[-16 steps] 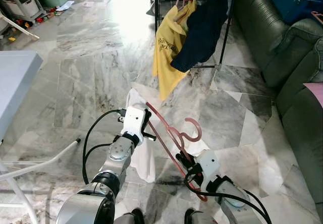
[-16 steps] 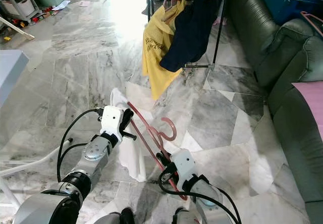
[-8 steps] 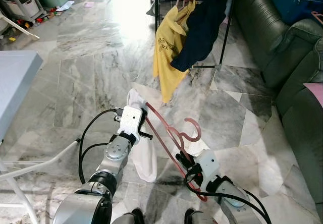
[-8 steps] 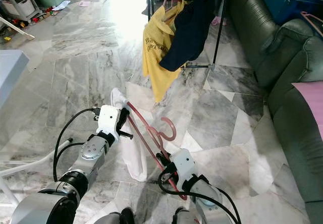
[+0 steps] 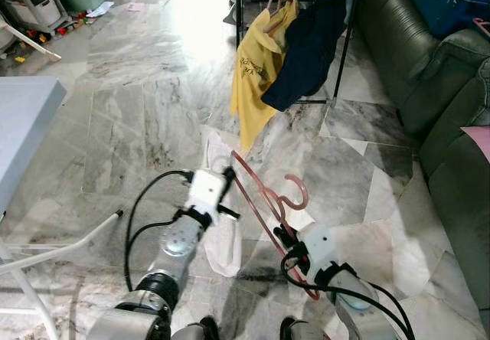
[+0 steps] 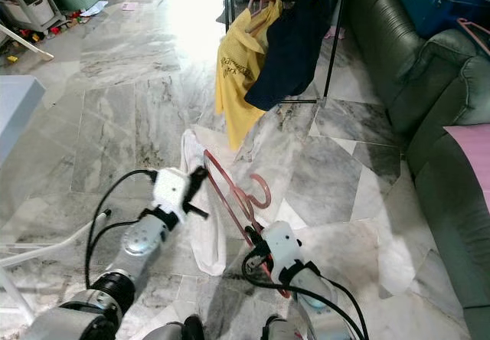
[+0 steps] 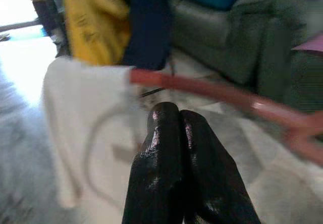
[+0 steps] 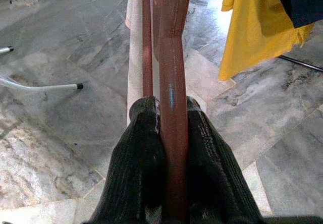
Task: Hang hanger
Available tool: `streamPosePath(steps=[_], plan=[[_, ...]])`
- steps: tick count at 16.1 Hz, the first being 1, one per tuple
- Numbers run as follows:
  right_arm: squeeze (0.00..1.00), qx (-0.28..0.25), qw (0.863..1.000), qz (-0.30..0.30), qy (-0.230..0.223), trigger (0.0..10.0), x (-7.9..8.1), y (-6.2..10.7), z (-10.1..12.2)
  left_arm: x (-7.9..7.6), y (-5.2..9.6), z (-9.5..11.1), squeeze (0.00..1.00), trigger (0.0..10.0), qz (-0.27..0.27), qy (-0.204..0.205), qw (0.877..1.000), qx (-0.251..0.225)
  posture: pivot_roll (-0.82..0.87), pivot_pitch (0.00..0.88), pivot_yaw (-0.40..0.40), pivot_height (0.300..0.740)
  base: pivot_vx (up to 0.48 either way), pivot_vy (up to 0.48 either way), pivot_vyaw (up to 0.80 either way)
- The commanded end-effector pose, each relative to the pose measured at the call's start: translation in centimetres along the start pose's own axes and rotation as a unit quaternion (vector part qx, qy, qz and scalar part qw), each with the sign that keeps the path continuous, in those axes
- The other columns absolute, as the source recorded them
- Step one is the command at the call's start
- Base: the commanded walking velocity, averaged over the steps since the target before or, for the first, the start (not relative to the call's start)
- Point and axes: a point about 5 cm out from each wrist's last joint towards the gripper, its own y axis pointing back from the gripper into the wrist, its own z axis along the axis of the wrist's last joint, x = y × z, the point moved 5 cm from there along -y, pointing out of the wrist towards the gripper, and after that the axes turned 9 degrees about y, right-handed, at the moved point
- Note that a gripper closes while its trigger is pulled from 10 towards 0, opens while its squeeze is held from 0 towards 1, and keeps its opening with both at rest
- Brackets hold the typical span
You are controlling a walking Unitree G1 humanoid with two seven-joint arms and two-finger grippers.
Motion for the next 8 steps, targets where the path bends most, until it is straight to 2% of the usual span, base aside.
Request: streamPosePath(steps=[1,2,3,4,8], plan=[[0.0,-0.013,1.0,-0.004,0.003,10.0,-0.1,-0.2,0.5,-0.2,0.6,-0.9,0.0,0.0,-0.007,-0.008,1.0,0.014,-0.19,0.157,0.054,0.74,0.0,0.0,0.0],[0.0,-0.015,1.0,-0.003,0.004,10.0,-0.1,-0.2,0.6,-0.2,0.7,-1.2,0.0,6.9,-0.004,-0.004,1.0,0.023,-0.19,0.157,0.054,0.74,0.0,0.0,0.0],[0.0,-0.016,1.0,-0.001,0.005,10.0,-0.1,-0.3,0.7,-0.2,0.6,-1.4,0.19,10.0,-0.001,0.019,0.999,0.028,-0.19,0.157,0.054,0.74,0.0,0.0,0.0],[0.0,-0.017,1.0,-0.001,0.005,10.0,0.0,-0.3,0.7,0.2,0.6,-1.4,1.0,10.0,0.017,0.017,0.999,0.028,-0.19,0.159,0.056,0.74,0.0,0.0,0.0],[0.0,-0.018,1.0,0.006,0.0,10.0,0.7,-0.2,0.5,1.5,0.8,-1.9,1.0,10.0,0.075,-0.001,0.996,0.046,-0.2,0.163,0.059,0.74,0.0,0.0,0.0]])
